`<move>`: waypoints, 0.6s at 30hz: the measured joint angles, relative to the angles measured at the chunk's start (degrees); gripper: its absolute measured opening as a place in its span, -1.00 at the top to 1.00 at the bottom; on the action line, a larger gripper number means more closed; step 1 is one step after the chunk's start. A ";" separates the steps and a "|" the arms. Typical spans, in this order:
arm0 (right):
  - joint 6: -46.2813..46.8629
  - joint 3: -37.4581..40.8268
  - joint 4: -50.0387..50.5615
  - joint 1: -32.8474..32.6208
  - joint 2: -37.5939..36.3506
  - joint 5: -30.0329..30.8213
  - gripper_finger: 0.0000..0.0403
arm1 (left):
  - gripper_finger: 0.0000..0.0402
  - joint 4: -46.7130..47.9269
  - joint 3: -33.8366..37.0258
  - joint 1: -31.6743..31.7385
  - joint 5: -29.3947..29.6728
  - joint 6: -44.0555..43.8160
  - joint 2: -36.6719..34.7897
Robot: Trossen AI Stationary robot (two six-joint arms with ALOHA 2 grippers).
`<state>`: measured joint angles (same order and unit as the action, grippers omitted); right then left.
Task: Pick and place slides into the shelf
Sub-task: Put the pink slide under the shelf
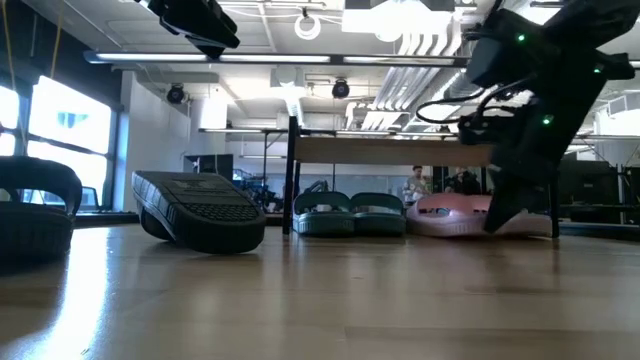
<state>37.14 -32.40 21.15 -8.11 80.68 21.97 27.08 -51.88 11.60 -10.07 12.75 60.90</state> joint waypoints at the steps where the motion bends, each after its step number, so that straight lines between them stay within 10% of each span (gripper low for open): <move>1: -0.81 0.00 -0.62 0.61 0.00 -0.11 1.00 | 1.00 0.01 0.00 0.00 0.00 0.00 0.00; 18: -4.00 0.00 -2.70 9.52 0.00 -0.59 1.00 | 1.00 0.01 0.00 0.01 0.00 -0.16 0.00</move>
<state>33.15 -32.40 18.45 1.41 80.68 21.38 27.09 -51.88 11.62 -10.07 12.59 60.90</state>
